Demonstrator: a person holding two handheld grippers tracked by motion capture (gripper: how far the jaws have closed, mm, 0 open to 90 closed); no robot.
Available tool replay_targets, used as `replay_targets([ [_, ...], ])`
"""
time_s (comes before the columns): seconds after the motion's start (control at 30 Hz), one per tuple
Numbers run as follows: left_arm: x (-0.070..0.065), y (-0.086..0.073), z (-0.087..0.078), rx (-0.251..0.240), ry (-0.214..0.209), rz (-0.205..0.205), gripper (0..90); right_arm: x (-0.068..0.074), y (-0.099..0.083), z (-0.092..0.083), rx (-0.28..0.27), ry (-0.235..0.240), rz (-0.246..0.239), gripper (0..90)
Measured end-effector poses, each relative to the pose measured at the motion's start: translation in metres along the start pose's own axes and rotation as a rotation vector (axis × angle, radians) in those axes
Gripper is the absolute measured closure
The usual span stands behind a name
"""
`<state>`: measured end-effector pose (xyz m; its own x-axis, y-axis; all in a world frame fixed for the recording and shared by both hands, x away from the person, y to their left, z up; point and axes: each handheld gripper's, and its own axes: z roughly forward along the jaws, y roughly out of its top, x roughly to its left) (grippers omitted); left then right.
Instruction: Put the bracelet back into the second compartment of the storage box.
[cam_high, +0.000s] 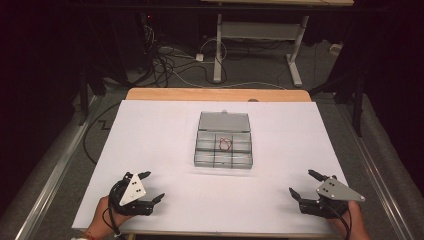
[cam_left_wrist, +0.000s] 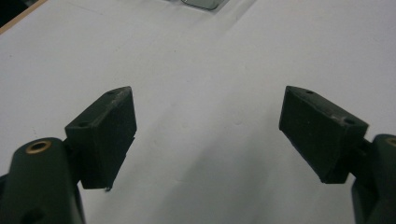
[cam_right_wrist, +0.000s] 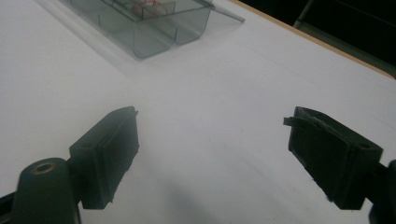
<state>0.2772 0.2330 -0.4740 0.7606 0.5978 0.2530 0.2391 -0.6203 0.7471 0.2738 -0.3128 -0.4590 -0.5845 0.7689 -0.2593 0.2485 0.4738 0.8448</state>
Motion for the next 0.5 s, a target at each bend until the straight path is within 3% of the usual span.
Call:
replay_targets([
  [0.07,-0.0002,-0.0009,-0.0003,0.001,0.002,-0.002,18.0,-0.0005,-0.0039,-0.0010,0.011,-0.005,-0.010,16.8],
  [0.23,-0.0010,-0.0044,-0.0036,0.010,0.011,-0.007,18.1,-0.0062,-0.0099,-0.0020,0.013,0.003,0.015,16.8],
  [0.5,-0.0049,-0.0036,-0.0042,0.015,0.005,-0.002,18.0,-0.0033,-0.0074,-0.0002,0.010,0.012,-0.001,16.8],
])
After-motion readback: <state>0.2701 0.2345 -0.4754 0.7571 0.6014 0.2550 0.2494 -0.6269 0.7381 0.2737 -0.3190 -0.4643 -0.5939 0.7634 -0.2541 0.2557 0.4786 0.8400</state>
